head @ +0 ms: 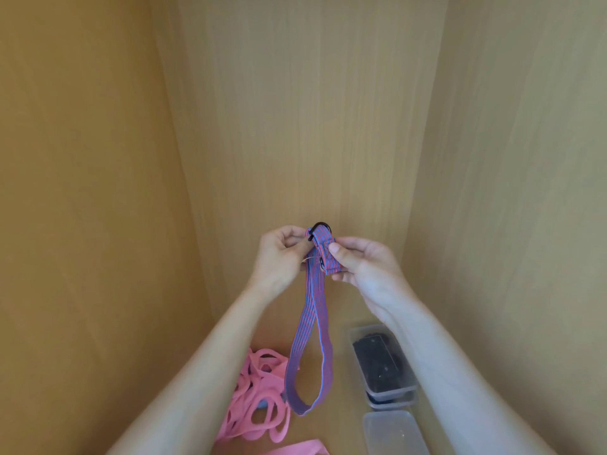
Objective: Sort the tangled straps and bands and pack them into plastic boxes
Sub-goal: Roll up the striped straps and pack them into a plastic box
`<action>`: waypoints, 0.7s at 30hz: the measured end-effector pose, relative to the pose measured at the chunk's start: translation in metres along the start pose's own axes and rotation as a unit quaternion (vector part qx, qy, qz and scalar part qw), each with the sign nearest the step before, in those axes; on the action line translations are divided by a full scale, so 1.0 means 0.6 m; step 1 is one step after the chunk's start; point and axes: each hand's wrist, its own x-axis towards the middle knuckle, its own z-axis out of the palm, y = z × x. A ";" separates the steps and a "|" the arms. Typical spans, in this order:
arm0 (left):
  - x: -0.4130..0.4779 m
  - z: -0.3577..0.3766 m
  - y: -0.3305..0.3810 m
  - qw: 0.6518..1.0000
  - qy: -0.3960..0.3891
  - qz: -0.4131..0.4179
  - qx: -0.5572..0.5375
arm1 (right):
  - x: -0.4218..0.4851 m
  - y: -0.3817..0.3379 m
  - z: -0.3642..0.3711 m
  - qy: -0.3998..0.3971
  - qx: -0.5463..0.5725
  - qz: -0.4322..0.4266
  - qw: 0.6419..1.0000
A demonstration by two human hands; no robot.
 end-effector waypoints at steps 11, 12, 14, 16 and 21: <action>0.001 -0.006 -0.004 1.000 0.001 0.002 -0.006 | -0.013 0.011 -0.003 -0.035 0.061 0.048 0.996; 0.000 -0.007 -0.002 1.000 -0.006 0.002 -0.009 | -0.013 0.010 -0.004 -0.041 0.071 0.050 0.995; 0.001 -0.011 0.001 1.000 -0.018 0.001 -0.012 | -0.012 0.008 -0.005 -0.045 0.083 0.048 0.994; 0.002 -0.016 0.004 0.999 -0.034 -0.006 -0.018 | -0.011 0.005 -0.006 -0.041 0.086 0.042 0.995; 0.002 -0.019 0.009 0.996 -0.061 -0.028 -0.055 | -0.012 0.004 -0.007 -0.019 0.073 0.029 0.997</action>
